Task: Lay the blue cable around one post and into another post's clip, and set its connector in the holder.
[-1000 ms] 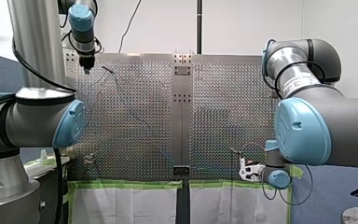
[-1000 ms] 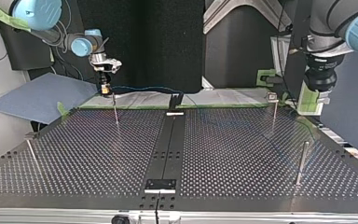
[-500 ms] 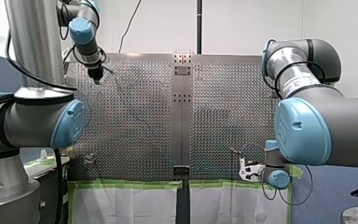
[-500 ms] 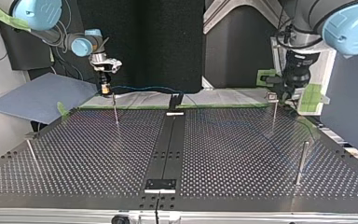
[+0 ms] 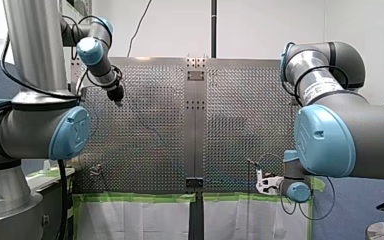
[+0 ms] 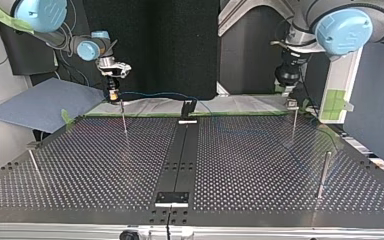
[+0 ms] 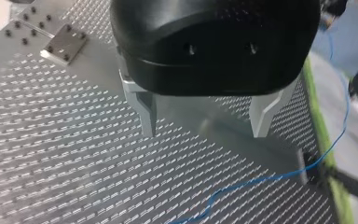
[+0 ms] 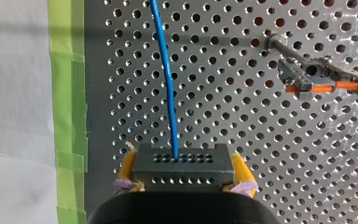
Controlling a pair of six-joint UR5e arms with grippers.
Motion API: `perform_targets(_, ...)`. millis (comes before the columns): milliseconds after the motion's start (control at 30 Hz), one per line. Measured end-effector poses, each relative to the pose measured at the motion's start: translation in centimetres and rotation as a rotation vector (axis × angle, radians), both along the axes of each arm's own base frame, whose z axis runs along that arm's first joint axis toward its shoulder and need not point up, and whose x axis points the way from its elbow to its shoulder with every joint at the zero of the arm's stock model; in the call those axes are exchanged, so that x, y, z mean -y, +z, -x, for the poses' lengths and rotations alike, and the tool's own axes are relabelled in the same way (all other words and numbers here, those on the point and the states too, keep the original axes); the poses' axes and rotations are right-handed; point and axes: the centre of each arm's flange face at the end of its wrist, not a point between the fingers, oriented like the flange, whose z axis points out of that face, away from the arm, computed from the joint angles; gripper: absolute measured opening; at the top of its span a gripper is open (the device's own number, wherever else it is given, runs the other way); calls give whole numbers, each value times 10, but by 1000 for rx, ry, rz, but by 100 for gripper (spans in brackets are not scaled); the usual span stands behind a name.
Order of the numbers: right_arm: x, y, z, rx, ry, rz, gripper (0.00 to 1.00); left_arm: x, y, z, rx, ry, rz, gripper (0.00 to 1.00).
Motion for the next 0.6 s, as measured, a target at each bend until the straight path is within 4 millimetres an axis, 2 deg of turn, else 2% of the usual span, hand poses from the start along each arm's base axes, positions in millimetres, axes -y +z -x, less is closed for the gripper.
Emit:
perform_targets(333, -2, -1, -1, -11, -4, -7, 0, 31, -63, 12, -101, -61, 85, 100)
perform_targets(600, -3, -1, -3, -13, -2, -7, 0, 48, -119, 34, -187, -40, 80, 100)
